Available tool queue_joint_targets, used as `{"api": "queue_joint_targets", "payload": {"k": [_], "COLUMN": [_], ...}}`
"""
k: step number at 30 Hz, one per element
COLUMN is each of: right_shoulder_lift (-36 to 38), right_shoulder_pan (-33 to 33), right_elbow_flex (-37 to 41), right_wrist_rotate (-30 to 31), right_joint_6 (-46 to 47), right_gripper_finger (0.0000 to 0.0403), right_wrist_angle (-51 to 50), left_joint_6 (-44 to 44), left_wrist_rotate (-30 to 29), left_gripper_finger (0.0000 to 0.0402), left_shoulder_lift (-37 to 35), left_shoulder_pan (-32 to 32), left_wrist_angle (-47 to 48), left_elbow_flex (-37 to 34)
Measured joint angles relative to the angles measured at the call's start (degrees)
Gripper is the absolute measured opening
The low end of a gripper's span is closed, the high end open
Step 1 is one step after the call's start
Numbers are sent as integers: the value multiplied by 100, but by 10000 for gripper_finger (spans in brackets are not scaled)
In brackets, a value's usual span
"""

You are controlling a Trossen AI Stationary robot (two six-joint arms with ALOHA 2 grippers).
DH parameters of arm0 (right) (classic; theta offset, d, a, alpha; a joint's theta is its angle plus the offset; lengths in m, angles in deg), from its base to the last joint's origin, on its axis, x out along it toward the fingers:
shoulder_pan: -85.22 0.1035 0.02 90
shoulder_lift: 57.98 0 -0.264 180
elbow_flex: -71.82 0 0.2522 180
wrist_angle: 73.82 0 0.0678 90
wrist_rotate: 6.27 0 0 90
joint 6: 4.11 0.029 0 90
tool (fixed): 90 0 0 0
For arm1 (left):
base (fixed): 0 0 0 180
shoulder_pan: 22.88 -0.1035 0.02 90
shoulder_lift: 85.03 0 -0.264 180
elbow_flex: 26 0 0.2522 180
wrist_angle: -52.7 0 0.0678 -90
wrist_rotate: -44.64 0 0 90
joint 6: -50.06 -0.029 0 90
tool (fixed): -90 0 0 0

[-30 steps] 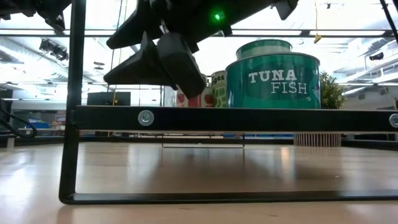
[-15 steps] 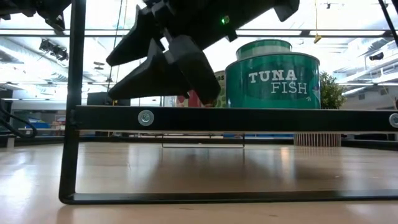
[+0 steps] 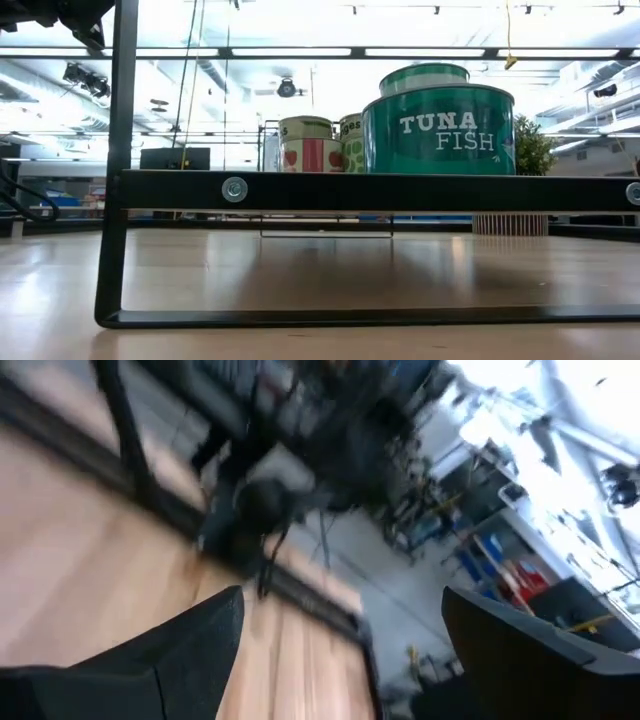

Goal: Pick and place cans onto a shelf
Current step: Put the canned tuna on the shelf

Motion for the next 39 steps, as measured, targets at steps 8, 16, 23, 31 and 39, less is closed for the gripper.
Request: {"api": "queue_joint_targets", "payload": {"k": [8, 16, 23, 31, 39], "right_shoulder_lift": [1094, 1080, 507, -197, -898], "right_shoulder_pan": [1145, 2199, 2839, 3193, 3325], "right_elbow_flex": [-5, -5, 2, -4, 0], "right_wrist_rotate": [-219, -98, 252, 878, 1011], "right_joint_6": [982, 2988, 4520, 5534, 6486], "right_gripper_finger": [349, 349, 349, 349, 349], "right_wrist_angle": [-491, -1499, -1862, -1218, -841], "left_joint_6": [0, 0, 0, 0, 0], "left_wrist_rotate": [0, 0, 0, 0, 0], "left_gripper_finger": [142, 142, 142, 142, 142], "left_shoulder_lift": [0, 0, -2, -2, -2], "left_shoulder_pan": [2, 1, 2, 1, 2], "left_wrist_angle": [-2, -2, 2, 47, 46], "left_elbow_flex": [0, 0, 0, 0, 0]}}
